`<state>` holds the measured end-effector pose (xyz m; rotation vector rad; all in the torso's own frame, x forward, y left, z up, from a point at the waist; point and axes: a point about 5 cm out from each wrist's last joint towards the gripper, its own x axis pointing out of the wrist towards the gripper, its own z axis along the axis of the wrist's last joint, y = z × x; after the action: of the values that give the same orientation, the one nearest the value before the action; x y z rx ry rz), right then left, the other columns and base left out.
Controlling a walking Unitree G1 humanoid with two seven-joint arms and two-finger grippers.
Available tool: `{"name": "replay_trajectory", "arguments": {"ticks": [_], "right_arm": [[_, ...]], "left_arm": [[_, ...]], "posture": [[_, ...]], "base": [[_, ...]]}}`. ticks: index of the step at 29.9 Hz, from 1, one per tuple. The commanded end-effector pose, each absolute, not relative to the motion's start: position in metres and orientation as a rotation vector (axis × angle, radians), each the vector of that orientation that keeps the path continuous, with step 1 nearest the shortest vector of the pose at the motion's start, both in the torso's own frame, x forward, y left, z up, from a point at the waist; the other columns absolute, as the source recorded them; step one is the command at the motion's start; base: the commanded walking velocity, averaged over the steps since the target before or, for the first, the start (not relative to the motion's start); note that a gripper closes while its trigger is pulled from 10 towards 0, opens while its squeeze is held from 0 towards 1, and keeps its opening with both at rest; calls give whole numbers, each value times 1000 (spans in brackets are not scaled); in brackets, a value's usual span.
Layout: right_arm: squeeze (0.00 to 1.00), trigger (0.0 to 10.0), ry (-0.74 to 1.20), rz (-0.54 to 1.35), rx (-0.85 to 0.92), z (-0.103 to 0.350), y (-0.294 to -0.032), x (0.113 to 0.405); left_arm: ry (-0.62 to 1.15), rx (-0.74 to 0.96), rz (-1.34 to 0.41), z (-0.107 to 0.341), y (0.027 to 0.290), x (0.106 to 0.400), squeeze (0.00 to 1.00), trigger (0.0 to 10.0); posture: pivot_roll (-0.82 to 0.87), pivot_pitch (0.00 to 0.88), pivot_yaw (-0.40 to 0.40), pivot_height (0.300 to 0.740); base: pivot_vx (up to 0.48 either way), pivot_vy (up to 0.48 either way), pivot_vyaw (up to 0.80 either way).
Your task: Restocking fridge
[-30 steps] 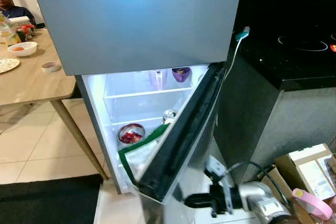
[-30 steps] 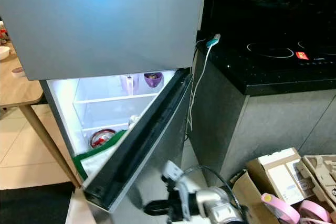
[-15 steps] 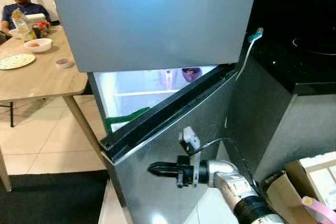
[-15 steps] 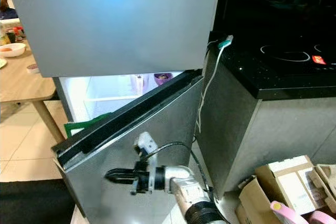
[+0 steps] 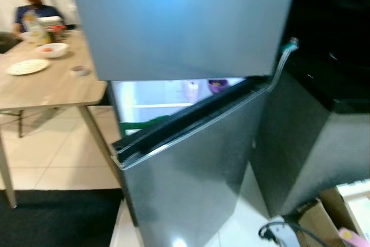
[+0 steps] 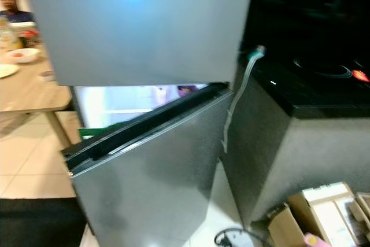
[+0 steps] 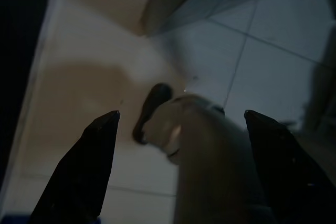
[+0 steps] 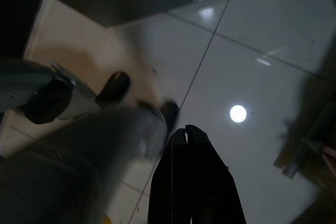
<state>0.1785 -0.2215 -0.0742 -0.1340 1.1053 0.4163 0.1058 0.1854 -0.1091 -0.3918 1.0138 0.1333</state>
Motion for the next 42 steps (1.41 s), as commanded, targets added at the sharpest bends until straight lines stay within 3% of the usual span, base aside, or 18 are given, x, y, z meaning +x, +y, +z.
{"name": "replay_trajectory", "arguments": {"ticks": [1,10,31,36,42], "right_arm": [[0,10000,1188,324,-164,-80,-239,160],[0,10000,1314,189,-208,-91,-261,121],[0,10000,1366,161,-234,-96,-261,104],[0,10000,1305,138,-177,-95,-257,114],[0,10000,1026,102,22,-75,-251,167]], "left_arm": [[1019,-387,123,-109,184,106,0,10000],[1023,-369,118,-109,188,105,0,10000],[1024,-353,94,-108,187,108,0,10000],[1024,-351,97,-108,188,107,0,10000],[1023,-353,97,-108,188,107,0,10000]], "posture": [[-142,0,-28,740],[-134,0,-24,740],[-142,0,-18,740],[-140,0,-17,740],[-140,0,-17,740]], "base": [[0,0,769],[0,0,767],[0,0,769],[0,0,431],[0,0,0]]}}
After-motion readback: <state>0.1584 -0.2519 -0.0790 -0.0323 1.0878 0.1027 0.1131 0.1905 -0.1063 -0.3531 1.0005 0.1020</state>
